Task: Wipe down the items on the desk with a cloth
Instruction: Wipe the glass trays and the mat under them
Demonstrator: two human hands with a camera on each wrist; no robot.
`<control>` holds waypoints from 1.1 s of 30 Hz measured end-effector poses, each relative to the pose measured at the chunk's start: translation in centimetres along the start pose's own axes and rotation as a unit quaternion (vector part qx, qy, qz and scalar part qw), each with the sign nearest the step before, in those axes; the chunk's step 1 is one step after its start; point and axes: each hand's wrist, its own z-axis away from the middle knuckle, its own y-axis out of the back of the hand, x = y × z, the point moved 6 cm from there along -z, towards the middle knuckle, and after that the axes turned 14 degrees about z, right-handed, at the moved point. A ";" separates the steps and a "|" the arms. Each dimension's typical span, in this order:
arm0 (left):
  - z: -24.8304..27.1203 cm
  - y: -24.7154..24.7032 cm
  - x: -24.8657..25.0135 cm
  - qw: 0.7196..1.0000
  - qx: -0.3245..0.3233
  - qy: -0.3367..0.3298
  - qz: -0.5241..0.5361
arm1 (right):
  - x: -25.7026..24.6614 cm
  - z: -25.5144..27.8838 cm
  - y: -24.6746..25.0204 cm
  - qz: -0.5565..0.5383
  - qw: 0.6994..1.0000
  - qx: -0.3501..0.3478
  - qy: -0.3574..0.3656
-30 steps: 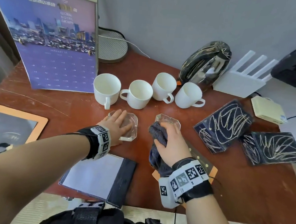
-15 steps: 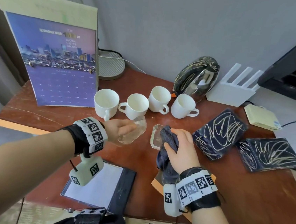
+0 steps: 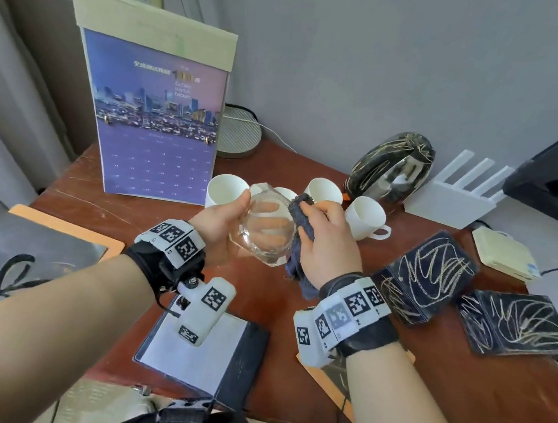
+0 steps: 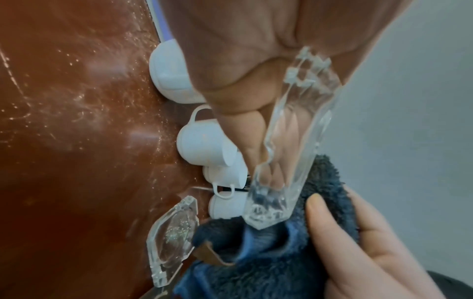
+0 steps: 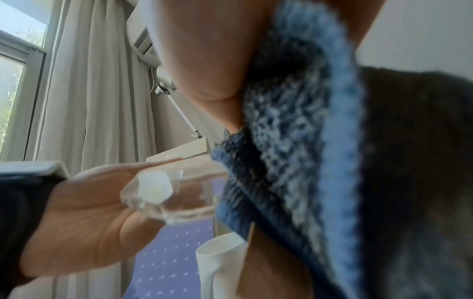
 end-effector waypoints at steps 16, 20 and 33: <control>0.5 1.3 1.7 0.998 -0.014 -0.011 0.052 | -1.4 -1.1 1.9 -0.057 0.996 0.025 0.069; 0.8 0.6 1.8 0.999 -0.012 -0.035 0.015 | -4.5 -1.6 0.8 0.036 0.996 0.008 0.082; 1.9 2.8 1.5 0.996 0.073 -0.049 -0.027 | -4.5 -2.7 0.8 -0.073 0.996 0.005 0.059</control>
